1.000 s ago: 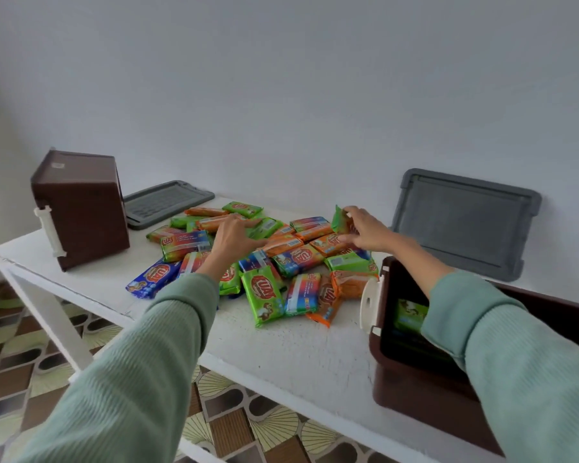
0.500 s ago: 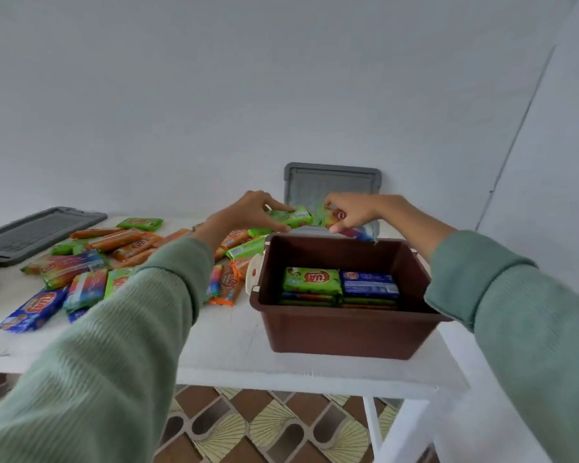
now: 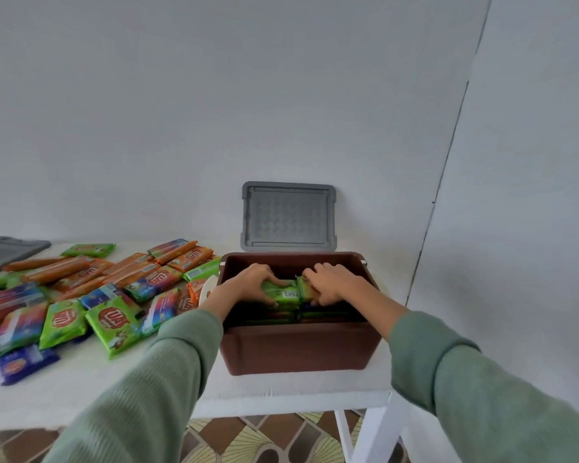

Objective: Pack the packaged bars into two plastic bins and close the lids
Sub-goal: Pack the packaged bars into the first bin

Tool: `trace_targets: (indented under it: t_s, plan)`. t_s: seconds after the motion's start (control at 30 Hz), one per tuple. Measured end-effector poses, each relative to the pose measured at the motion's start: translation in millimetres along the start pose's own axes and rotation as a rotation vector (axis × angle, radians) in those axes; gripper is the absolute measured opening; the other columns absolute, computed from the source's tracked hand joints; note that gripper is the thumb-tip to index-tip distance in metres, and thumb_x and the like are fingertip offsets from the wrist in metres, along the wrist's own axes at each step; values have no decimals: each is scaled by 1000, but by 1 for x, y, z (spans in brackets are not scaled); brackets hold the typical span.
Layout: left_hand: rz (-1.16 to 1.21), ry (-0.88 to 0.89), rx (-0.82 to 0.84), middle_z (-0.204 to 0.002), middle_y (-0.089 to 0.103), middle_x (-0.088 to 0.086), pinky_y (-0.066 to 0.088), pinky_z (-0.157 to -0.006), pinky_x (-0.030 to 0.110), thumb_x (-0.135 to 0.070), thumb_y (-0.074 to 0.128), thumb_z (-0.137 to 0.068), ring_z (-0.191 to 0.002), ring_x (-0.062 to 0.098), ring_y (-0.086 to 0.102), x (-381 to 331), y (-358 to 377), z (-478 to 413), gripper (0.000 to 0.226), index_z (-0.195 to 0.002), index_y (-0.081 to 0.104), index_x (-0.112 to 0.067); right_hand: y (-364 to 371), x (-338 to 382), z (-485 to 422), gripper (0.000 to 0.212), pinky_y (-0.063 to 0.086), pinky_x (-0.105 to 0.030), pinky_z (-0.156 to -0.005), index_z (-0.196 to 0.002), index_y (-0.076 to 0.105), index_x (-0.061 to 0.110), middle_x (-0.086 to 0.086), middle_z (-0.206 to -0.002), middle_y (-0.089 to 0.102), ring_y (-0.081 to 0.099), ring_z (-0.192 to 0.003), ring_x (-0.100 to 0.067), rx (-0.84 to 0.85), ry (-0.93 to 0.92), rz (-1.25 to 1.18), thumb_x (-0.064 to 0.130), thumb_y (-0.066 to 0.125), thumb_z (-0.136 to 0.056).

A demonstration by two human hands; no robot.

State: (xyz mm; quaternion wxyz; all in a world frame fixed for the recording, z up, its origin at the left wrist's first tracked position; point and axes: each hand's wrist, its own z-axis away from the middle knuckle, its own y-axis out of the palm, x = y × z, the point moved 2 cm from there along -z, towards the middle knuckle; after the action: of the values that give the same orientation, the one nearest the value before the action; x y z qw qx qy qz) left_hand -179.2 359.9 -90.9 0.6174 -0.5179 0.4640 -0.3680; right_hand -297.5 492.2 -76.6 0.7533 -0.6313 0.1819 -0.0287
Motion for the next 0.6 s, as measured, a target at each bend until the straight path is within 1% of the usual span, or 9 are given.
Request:
trace_targets:
  t_s: [0.1,0.23,0.33,0.43,0.5,0.6]
  plan:
    - [-1,25,-57,-123,46,5,32,-100,23,-28,73,-77,-117,18,44,1,-1,-1,54,-128,57,-23,5,-2,-2,74,40,-40,-95,-143,27,14,-15,-136,37,37,-126,-30,-14,12,-35,39,63,-83]
    - [-44,41,-75,-123,50,4,37,-98,28,-31,74,-75,-114,18,47,2,-2,-2,54,-126,58,-23,6,-7,-3,74,42,-34,-83,-142,34,20,-11,-128,33,42,-115,-27,-60,-3,-128,41,68,-79]
    - [-58,39,-46,-119,51,5,40,-96,31,-33,75,-74,-111,20,48,2,-5,-6,54,-125,59,-25,8,-9,-5,76,43,-35,-83,-141,35,20,-9,-127,37,45,-113,-25,-74,0,-130,45,69,-77]
    - [-50,39,2,-115,55,5,39,-89,26,-35,74,-75,-107,20,50,-2,-15,-7,52,-123,61,-20,3,-14,-7,74,41,-33,-78,-138,39,23,-7,-124,45,48,-113,-24,-42,-15,-124,53,66,-76]
    - [19,45,-62,-110,63,7,41,-83,23,-36,73,-77,-101,19,58,-2,-27,-4,48,-119,64,-15,-6,-19,-9,66,39,-30,-76,-133,47,25,-4,-120,52,52,-110,-21,-73,-33,-209,58,61,-78]
    - [169,19,-286,-103,68,11,48,-79,23,-29,70,-81,-86,16,64,8,-51,8,36,-111,68,-10,-29,-18,-15,49,40,-26,-73,-120,58,24,-1,-109,59,57,-102,-17,-218,-45,-383,55,57,-83]
